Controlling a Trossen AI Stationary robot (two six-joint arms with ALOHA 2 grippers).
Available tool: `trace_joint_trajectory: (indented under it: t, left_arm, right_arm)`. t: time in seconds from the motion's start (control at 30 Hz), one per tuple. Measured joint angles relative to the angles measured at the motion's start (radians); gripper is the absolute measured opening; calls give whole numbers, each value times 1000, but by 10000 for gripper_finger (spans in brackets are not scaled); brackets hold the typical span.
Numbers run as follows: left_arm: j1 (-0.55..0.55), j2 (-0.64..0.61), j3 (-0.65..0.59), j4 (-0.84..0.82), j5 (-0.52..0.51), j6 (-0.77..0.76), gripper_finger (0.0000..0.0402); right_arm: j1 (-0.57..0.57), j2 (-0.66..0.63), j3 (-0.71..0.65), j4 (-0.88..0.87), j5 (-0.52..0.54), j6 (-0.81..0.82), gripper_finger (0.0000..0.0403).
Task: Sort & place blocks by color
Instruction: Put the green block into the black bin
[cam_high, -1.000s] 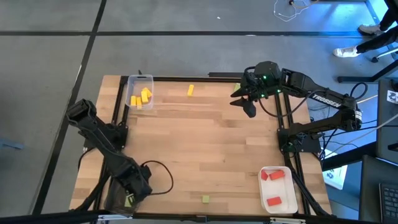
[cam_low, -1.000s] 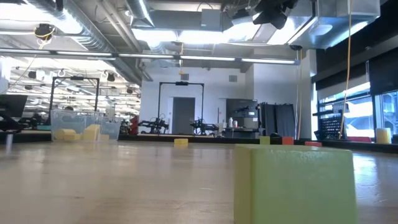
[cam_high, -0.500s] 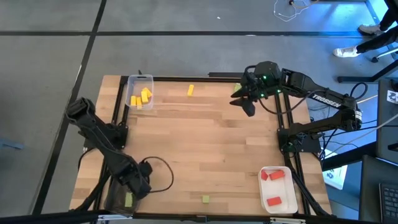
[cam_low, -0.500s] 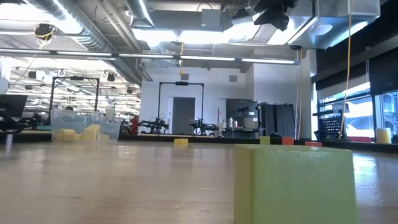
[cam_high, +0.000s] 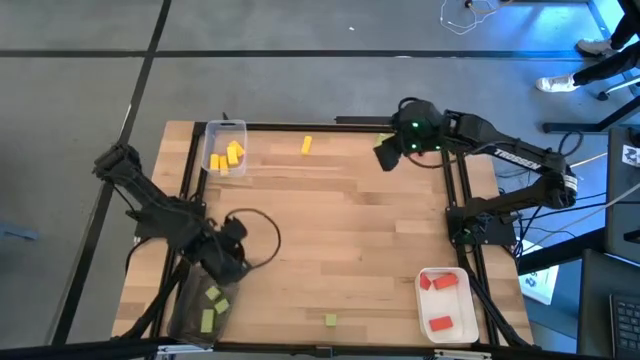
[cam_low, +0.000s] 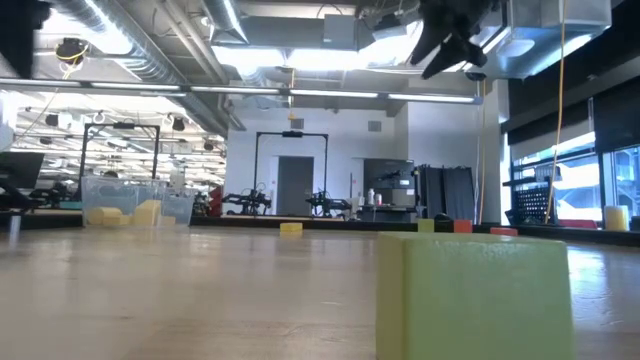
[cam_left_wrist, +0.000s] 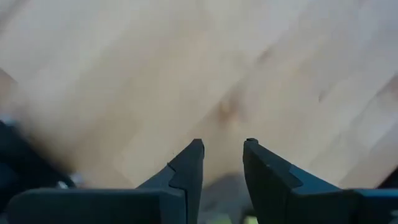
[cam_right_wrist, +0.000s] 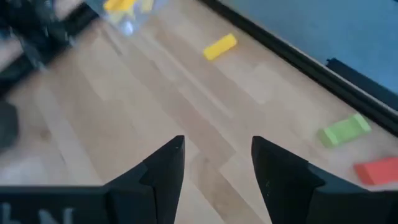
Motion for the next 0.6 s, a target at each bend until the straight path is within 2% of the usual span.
trace_joint_trajectory:
  t: [0.1,0.23,0.6]
  left_arm:
    - [52,-57,0,-4,-49,56,104]
    - [129,-121,0,-3,-63,136,104]
    - [293,-180,0,56,-25,347,104]
  right_arm:
    - [1,56,0,11,-4,-71,182]
    - [-24,134,0,-1,-5,-74,180]
    - [-237,376,1,-1,14,-250,179]
